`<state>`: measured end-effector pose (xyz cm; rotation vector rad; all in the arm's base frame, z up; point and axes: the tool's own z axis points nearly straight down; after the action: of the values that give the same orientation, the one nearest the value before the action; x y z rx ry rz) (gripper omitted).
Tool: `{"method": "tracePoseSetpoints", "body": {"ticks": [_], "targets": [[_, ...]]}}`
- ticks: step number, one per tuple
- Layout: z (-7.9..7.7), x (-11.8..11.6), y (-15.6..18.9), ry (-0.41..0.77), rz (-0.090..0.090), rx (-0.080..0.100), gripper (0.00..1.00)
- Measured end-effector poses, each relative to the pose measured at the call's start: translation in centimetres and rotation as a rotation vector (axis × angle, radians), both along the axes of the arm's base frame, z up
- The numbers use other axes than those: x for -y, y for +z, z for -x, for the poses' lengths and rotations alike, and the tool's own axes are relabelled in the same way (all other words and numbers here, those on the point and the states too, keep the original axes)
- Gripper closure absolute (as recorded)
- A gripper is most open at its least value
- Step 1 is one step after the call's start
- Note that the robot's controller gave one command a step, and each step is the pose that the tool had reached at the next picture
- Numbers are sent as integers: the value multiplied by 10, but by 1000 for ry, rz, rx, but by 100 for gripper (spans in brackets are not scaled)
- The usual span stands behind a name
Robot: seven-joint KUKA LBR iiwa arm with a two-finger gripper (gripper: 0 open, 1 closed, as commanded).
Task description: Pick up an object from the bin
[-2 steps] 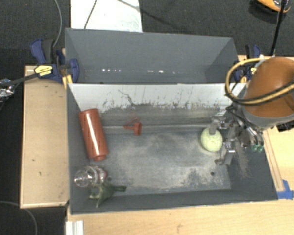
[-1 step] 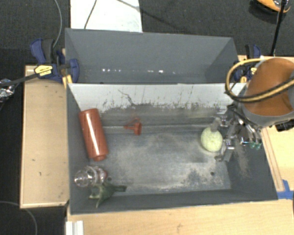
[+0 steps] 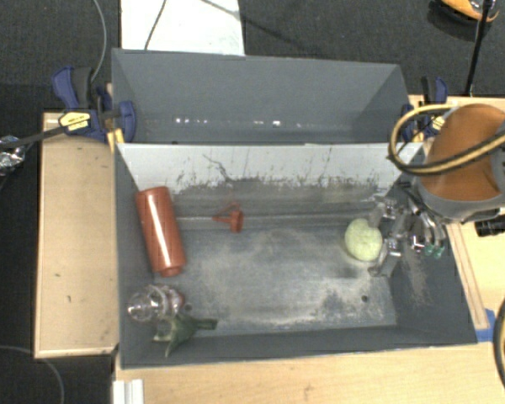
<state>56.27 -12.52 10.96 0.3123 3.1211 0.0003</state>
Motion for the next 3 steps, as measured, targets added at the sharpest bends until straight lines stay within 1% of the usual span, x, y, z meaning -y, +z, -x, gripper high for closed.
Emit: {"method": "tracePoseSetpoints", "body": {"ticks": [1, 2, 3], "targets": [[-6, 3, -22, -70, 0, 6, 0], [-6, 4, -31, -112, 0, 6, 100], [-6, 4, -31, -110, 0, 6, 100]]}}
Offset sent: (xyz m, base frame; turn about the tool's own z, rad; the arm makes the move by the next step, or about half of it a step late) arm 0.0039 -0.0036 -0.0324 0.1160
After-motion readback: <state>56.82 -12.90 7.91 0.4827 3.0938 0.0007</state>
